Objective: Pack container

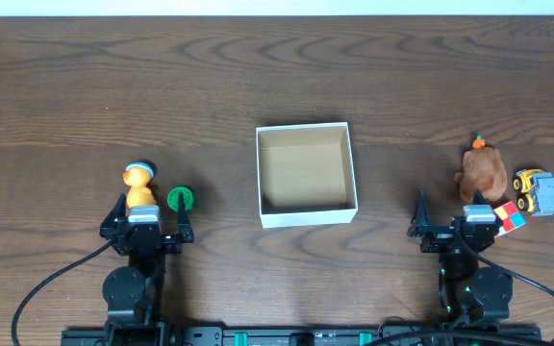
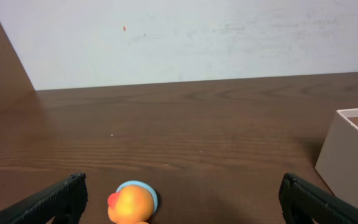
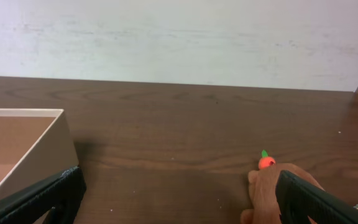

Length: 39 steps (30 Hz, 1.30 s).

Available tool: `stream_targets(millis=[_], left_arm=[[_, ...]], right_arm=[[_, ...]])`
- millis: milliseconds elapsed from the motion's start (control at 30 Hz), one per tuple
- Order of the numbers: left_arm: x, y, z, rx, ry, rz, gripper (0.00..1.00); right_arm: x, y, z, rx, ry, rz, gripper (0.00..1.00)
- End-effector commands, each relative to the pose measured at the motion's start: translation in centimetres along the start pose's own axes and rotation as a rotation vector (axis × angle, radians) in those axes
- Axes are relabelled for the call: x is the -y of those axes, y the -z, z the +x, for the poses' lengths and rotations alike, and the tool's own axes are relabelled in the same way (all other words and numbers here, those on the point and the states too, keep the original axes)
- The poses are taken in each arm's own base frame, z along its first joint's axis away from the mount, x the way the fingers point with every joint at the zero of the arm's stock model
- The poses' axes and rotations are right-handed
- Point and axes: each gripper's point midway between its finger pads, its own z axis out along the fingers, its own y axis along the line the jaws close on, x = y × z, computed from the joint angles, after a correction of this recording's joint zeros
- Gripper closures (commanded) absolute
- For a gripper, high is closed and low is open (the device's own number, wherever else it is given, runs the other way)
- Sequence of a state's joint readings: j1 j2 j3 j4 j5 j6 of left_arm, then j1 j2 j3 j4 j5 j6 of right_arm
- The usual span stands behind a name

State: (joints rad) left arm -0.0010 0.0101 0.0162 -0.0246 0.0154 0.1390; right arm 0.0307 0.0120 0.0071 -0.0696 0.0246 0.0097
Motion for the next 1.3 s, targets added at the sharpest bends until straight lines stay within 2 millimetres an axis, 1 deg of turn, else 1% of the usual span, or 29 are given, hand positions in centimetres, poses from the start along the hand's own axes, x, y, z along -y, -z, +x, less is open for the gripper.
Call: stream_targets(millis=[0, 1167, 1267], left_arm=[[-0.41, -0.02, 1.69, -0.057, -0.008, -0.025, 0.02], [-0.41, -0.03, 1.68, -0.057, -0.008, -0.025, 0.02], [-0.41, -0.03, 1.68, -0.057, -0.008, -0.025, 0.02]], right_arm=[[0.24, 0.03, 0.04, 0.000, 0.014, 0.009, 0.01], [0.23, 0.03, -0.02, 0.003, 0.013, 0.008, 0.01], [0.23, 0.03, -0.02, 0.003, -0.018, 0.008, 0.01]])
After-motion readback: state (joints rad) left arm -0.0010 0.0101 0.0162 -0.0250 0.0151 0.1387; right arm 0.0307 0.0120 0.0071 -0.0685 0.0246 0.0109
